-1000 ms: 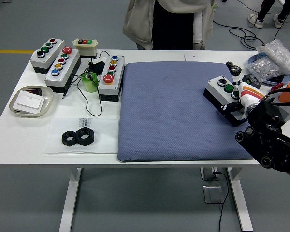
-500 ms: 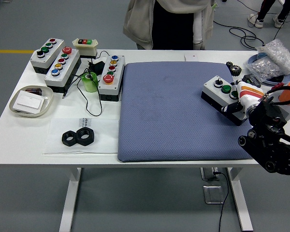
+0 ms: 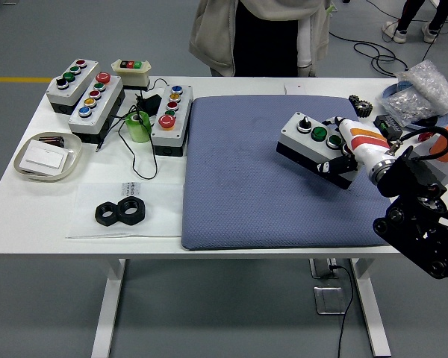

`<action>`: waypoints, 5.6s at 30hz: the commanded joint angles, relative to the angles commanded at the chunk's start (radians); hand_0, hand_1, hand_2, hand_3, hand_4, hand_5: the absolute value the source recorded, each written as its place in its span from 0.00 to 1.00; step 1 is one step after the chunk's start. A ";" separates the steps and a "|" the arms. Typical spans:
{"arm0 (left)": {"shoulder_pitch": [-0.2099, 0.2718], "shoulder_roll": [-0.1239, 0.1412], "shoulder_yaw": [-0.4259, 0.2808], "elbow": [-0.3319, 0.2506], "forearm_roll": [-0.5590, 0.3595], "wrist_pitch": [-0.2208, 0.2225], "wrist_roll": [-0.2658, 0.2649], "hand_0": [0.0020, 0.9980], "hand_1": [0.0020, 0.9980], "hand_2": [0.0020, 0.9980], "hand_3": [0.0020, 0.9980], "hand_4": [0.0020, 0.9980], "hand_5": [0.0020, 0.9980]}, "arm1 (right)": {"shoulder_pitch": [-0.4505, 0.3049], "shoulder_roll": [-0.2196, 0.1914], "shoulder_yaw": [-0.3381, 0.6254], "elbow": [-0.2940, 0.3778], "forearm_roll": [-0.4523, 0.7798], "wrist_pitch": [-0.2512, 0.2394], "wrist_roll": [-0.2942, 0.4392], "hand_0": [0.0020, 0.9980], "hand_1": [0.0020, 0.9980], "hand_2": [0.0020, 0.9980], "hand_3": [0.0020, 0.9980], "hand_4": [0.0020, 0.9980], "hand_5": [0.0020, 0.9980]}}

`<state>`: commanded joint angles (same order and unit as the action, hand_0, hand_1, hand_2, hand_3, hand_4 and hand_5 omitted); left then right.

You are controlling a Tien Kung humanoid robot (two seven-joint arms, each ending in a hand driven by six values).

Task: Pick up the button,place it on the desk,press the button,press the button

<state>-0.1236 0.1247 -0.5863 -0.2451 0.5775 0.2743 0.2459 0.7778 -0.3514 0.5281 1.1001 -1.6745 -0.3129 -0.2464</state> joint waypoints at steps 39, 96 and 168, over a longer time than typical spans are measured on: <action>-0.002 -0.001 0.005 -0.001 -0.012 0.001 -0.002 0.69 0.67 0.78 0.81 0.74 1.00 | 0.066 -0.049 -0.130 0.018 -0.202 0.221 0.239 0.67 0.63 0.68 0.87 0.88 0.19; 0.011 0.000 0.006 0.002 -0.014 0.000 -0.007 0.69 0.67 0.78 0.81 0.73 1.00 | -0.211 -0.293 0.222 0.506 -0.146 0.178 -0.013 0.16 0.09 0.23 0.80 0.79 0.45; 0.008 0.000 -0.001 -0.001 0.000 -0.002 0.001 0.69 0.67 0.77 0.81 0.73 1.00 | -0.160 -0.215 0.083 0.444 -0.137 0.296 -0.074 0.07 0.03 0.16 0.80 0.78 0.54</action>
<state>-0.1151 0.1244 -0.5869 -0.2459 0.5773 0.2727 0.2473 0.6177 -0.5663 0.6112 1.5446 -1.8120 -0.0168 -0.3206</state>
